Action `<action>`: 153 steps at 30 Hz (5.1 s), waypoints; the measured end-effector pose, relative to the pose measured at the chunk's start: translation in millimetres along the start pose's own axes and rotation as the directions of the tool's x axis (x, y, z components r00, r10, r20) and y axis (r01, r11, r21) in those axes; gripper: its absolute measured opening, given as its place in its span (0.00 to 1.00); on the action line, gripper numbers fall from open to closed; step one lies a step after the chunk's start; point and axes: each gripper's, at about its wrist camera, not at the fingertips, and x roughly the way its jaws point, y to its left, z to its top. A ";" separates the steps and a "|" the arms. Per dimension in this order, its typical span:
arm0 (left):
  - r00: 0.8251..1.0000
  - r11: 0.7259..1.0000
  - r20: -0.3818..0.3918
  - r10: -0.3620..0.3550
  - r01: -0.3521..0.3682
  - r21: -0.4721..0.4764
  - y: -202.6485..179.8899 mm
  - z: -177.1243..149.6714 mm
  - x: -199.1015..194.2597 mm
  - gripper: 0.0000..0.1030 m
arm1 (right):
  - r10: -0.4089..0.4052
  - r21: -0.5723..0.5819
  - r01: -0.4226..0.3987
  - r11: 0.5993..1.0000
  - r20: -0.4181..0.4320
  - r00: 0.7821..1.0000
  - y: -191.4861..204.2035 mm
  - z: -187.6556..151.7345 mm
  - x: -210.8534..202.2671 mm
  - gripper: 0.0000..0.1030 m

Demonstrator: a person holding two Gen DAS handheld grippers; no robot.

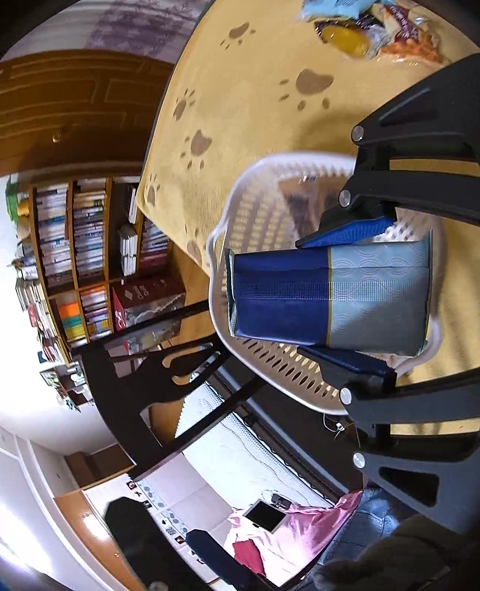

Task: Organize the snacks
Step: 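Lower the tissue pack into the white basket and open the right gripper, then move the right gripper to the clear rice-bar pack while the left gripper returns to the pile, then grasp the brown snack bag with red print with the left gripper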

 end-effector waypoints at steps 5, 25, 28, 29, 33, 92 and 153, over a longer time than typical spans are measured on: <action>1.000 1.000 0.001 0.002 -0.002 -0.003 -0.8 -1.0 0.8 0.97 | 0.029 0.001 -0.029 1.000 0.031 0.999 3.9 1.6 6.0 0.66; 1.000 0.999 0.000 -0.031 0.031 0.040 -22.4 -5.8 -5.5 0.97 | -0.041 0.034 0.038 0.999 0.097 0.994 -22.0 -38.8 -38.3 0.66; 0.999 0.998 0.000 -0.036 0.036 0.047 -25.3 -6.6 -6.1 0.97 | -0.064 0.039 0.060 0.997 0.112 0.992 -27.0 -44.4 -47.0 0.66; 0.999 0.998 -0.001 -0.037 0.037 0.049 -26.6 -6.6 -6.2 0.97 | -0.077 0.042 0.073 0.996 0.118 0.990 -30.5 -47.8 -50.6 0.66; 0.999 0.997 -0.013 -0.048 0.049 0.056 -33.3 -9.7 -4.7 0.97 | -0.109 0.069 0.101 0.992 0.120 0.987 -46.8 -57.7 -61.3 0.66; 0.941 0.888 -0.256 -0.220 0.302 0.347 -167.5 -109.2 7.9 0.97 | -0.422 0.213 0.411 0.886 0.010 0.906 -235.7 -171.7 -136.6 0.50; 0.713 0.833 -0.603 -0.357 0.536 0.140 -285.9 -191.3 85.9 0.76 | -0.396 0.282 0.386 0.878 -0.025 0.918 -250.8 -173.3 -129.8 0.42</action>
